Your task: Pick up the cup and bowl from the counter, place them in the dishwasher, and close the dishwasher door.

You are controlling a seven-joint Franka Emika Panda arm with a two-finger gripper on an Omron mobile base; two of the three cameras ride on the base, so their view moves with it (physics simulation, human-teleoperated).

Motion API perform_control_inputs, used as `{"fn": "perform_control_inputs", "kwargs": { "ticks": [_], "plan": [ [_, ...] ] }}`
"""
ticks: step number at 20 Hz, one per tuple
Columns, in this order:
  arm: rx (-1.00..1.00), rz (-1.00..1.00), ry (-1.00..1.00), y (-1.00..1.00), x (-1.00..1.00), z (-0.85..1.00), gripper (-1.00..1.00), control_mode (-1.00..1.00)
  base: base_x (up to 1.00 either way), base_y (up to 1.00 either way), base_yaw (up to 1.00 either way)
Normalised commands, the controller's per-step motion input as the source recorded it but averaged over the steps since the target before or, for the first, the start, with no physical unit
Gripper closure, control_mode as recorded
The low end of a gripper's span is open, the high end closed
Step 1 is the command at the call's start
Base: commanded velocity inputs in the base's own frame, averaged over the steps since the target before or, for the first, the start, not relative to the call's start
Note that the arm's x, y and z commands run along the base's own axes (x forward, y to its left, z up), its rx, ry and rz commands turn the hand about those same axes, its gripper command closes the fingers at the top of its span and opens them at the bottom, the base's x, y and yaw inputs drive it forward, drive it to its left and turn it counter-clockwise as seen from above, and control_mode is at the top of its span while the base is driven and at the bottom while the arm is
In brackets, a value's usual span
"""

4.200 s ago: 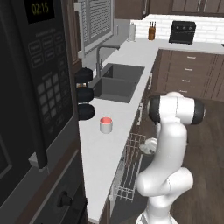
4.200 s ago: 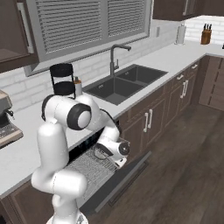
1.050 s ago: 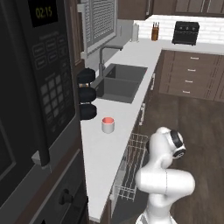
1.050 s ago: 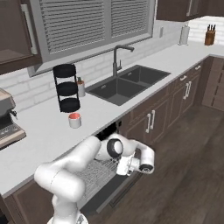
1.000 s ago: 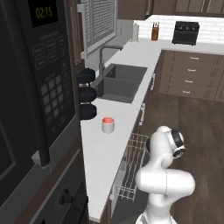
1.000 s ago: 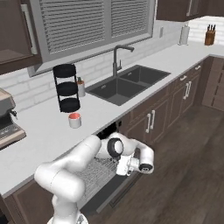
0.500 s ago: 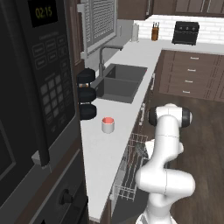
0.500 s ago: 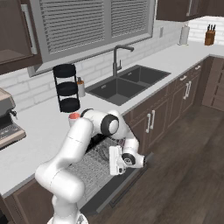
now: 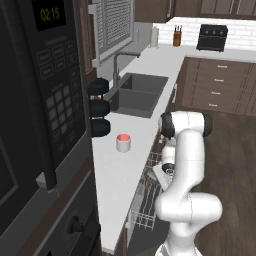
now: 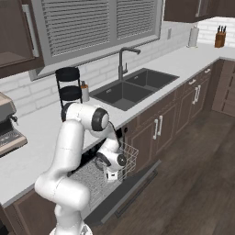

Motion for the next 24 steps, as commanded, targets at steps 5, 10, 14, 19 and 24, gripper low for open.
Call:
{"fn": "perform_control_inputs", "kwargs": {
  "ticks": [5,10,14,19,24],
  "plan": [
    [-0.28,-0.02,0.35,0.0,0.26,-0.94,-1.0,-1.0,0.0,0.0,0.0],
    [-0.01,0.0,0.04,-0.26,-0.04,-0.1,-1.0,-1.0,0.0,0.0,0.0],
    [0.0,0.01,0.0,-0.03,-0.16,0.29,-1.0,-1.0,0.0,0.0,0.0],
    [0.0,0.0,0.01,-0.25,-0.41,0.95,-1.0,-1.0,0.0,0.0,0.0],
    [-0.04,0.02,0.03,-0.45,-0.35,1.0,-1.0,-1.0,0.0,0.0,0.0]
  ]
}}
